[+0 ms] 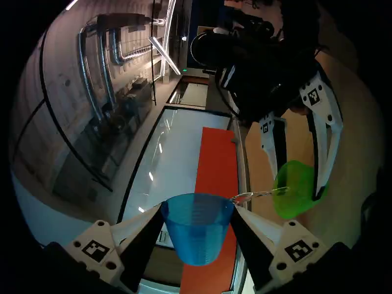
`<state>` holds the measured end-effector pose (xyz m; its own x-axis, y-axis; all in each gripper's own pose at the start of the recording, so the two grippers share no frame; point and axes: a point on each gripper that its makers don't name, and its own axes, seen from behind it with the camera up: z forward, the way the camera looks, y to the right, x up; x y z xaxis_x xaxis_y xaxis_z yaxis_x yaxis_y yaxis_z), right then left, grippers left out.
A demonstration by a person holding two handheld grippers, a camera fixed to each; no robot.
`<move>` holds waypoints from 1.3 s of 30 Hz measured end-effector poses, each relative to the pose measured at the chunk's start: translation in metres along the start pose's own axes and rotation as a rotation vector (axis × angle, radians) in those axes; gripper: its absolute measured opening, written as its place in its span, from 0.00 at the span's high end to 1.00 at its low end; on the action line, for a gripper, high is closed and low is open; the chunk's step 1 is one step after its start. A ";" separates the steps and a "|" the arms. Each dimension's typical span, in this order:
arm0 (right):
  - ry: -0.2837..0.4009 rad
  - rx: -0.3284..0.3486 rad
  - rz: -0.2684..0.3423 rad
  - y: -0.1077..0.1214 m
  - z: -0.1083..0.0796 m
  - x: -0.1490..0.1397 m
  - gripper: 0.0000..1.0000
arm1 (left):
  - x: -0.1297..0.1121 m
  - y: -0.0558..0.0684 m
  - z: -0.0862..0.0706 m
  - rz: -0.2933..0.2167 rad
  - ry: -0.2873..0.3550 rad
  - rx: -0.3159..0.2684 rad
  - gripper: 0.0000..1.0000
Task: Pour water
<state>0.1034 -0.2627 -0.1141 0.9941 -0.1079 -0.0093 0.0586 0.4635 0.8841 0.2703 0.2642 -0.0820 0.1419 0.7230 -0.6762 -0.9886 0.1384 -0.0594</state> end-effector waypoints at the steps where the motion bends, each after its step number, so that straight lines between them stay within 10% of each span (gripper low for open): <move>1: 0.000 0.000 0.000 0.000 0.000 0.000 0.10 | 0.000 0.000 0.000 0.003 0.001 0.000 0.12; 39: 0.011 -0.015 0.006 0.008 -0.003 0.001 0.10 | 0.024 0.002 -0.006 0.262 0.016 0.042 0.12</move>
<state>0.1050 -0.2568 -0.1085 0.9955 -0.0948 -0.0091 0.0535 0.4777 0.8769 0.2711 0.2781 -0.1031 -0.1197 0.7268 -0.6764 -0.9885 -0.0238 0.1494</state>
